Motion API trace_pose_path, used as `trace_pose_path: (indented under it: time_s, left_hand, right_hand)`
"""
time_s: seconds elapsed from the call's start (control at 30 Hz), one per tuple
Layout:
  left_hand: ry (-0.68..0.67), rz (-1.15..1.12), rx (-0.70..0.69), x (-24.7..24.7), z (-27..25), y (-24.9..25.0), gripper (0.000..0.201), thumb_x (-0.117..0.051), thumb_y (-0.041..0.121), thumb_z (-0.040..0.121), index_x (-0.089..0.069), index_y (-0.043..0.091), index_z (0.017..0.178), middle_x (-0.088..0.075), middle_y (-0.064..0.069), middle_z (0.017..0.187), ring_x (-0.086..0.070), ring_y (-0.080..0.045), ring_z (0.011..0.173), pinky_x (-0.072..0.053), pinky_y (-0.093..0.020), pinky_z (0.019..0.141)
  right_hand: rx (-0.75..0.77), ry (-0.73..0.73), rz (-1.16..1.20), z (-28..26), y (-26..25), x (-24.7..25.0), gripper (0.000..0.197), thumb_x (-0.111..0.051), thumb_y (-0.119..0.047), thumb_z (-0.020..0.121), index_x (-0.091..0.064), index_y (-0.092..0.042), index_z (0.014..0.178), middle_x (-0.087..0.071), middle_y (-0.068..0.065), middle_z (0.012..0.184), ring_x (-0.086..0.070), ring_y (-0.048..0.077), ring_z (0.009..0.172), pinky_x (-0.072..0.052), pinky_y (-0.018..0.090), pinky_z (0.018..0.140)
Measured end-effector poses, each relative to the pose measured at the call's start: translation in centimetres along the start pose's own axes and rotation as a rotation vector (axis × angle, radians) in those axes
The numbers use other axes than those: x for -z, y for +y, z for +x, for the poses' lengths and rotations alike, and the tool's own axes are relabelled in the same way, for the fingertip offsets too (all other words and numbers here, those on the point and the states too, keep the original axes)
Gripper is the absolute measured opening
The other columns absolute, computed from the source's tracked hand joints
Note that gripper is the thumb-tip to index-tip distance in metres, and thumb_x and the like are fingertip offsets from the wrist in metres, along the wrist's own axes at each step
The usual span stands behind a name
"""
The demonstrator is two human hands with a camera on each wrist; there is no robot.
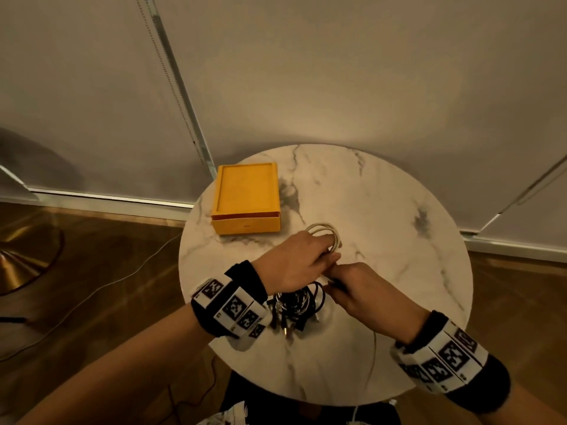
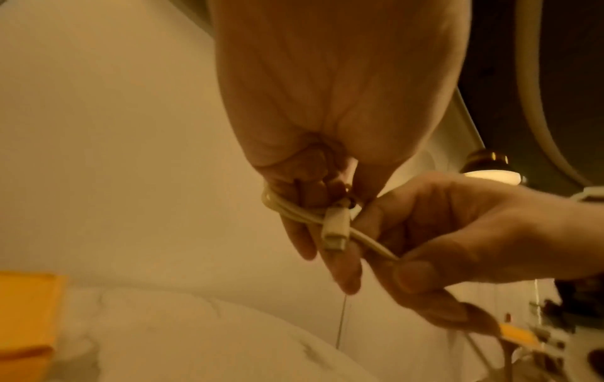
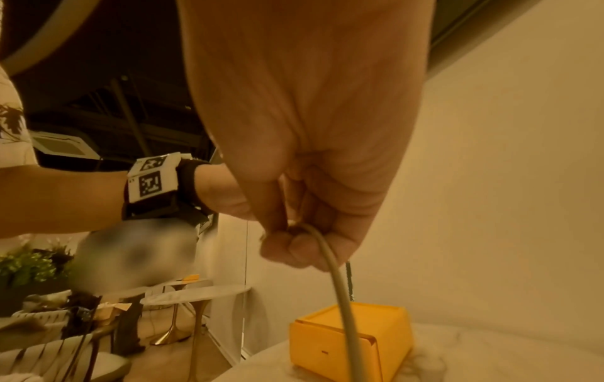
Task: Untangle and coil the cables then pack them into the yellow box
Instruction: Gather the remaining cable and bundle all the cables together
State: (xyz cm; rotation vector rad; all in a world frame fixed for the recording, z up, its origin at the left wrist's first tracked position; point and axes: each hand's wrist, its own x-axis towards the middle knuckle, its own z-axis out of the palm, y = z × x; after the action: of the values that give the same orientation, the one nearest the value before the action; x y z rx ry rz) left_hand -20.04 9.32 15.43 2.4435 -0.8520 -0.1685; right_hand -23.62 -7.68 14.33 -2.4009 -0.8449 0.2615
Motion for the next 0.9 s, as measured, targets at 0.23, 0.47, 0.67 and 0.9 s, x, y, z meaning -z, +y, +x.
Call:
trace_pose_path:
  time_s: [0.23, 0.47, 0.67, 0.9]
  left_hand:
    - [-0.33, -0.303, 0.206, 1.1, -3.2, -2.9, 0.03, -0.041, 0.02, 0.103, -0.048, 0.001, 0.08, -0.067, -0.009, 0.069, -0.061, -0.021, 0.053, -0.044, -0.024, 0.051]
    - [-0.495, -0.998, 0.322, -0.8, -7.1, -1.7, 0.043, -0.036, 0.037, 0.102, -0.065, 0.005, 0.096, -0.044, 0.004, 0.049, -0.036, -0.011, 0.045, -0.032, -0.025, 0.052]
    - [-0.294, -1.806, 0.18, -1.0, -7.6, 0.7, 0.043, -0.035, 0.035, 0.101, -0.059, 0.0, 0.104, -0.046, 0.009, 0.042, -0.038, -0.004, 0.038, -0.041, -0.021, 0.057]
    - [0.215, -1.755, 0.271, -0.8, -5.6, 1.2, 0.046, -0.033, 0.025, 0.097, -0.059, -0.001, 0.124, -0.072, -0.012, 0.083, -0.07, -0.019, 0.071, -0.054, -0.025, 0.073]
  right_hand:
    - [-0.1, 0.09, -0.16, -0.4, 3.5, 0.9, 0.021, -0.057, -0.031, 0.095, -0.069, -0.017, 0.087, -0.068, -0.005, 0.079, -0.058, 0.013, 0.07, -0.045, 0.033, 0.068]
    - [-0.007, 0.314, 0.08, -1.1, 3.1, 0.8, 0.015, -0.063, -0.033, 0.09, -0.072, -0.021, 0.092, -0.063, -0.006, 0.075, -0.056, 0.009, 0.066, -0.045, 0.027, 0.063]
    - [-0.026, 0.405, 0.295, -0.7, 1.9, -2.1, 0.019, -0.054, -0.029, 0.095, -0.07, -0.018, 0.094, -0.063, -0.017, 0.081, -0.057, -0.001, 0.073, -0.041, 0.015, 0.067]
    - [0.001, 0.183, 0.27, -0.3, -1.7, -6.4, 0.014, -0.047, -0.022, 0.099, -0.048, -0.036, 0.1, -0.052, -0.016, 0.072, -0.046, 0.006, 0.064, -0.035, 0.028, 0.062]
